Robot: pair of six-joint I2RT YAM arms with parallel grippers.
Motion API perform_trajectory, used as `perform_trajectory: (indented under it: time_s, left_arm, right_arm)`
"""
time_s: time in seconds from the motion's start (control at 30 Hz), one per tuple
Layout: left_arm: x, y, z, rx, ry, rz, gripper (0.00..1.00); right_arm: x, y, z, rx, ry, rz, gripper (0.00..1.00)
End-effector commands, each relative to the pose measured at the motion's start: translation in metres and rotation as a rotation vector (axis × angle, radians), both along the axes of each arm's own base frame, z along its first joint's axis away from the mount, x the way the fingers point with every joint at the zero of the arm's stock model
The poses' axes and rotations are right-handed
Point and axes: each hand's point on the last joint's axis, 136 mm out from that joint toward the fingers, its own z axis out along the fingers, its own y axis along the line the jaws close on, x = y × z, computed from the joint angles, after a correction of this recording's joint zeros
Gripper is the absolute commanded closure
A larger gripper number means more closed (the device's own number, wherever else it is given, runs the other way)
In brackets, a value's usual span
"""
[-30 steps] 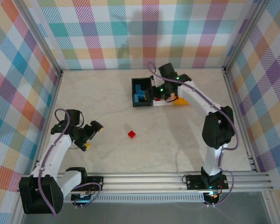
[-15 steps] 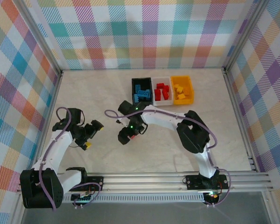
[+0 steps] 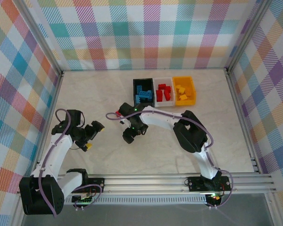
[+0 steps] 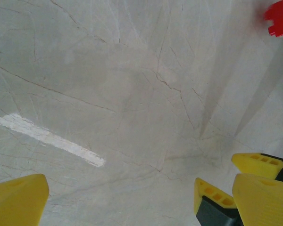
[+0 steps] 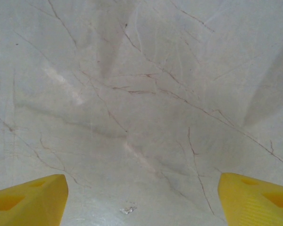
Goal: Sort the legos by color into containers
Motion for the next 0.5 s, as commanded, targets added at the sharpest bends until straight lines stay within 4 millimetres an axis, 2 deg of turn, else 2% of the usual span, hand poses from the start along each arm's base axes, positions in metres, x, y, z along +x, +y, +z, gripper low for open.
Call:
perform_trajectory:
  time_s: [0.0, 0.17, 0.27, 0.37, 0.47]
  left_arm:
    - [0.0, 0.004, 0.0, -0.001, 0.003, 0.012, 0.0]
    - [0.002, 0.008, 0.003, 0.025, -0.003, 0.01, 0.0]
    - [0.011, 0.016, 0.011, 0.085, -0.021, -0.015, 0.0]
    - [0.029, 0.021, 0.018, 0.139, -0.029, -0.067, 0.0]
    - [0.057, 0.02, 0.021, 0.182, -0.022, -0.145, 0.01]
  right_arm:
    - [0.002, 0.0, 0.002, -0.029, -0.005, 0.0, 0.17]
    - [0.008, 0.01, 0.02, 0.013, -0.018, -0.016, 0.16]
    - [0.012, 0.016, 0.038, 0.083, 0.017, -0.069, 0.16]
    - [0.021, 0.014, 0.062, 0.197, 0.065, -0.162, 0.16]
    - [0.033, 0.001, 0.082, 0.284, 0.106, -0.26, 0.16]
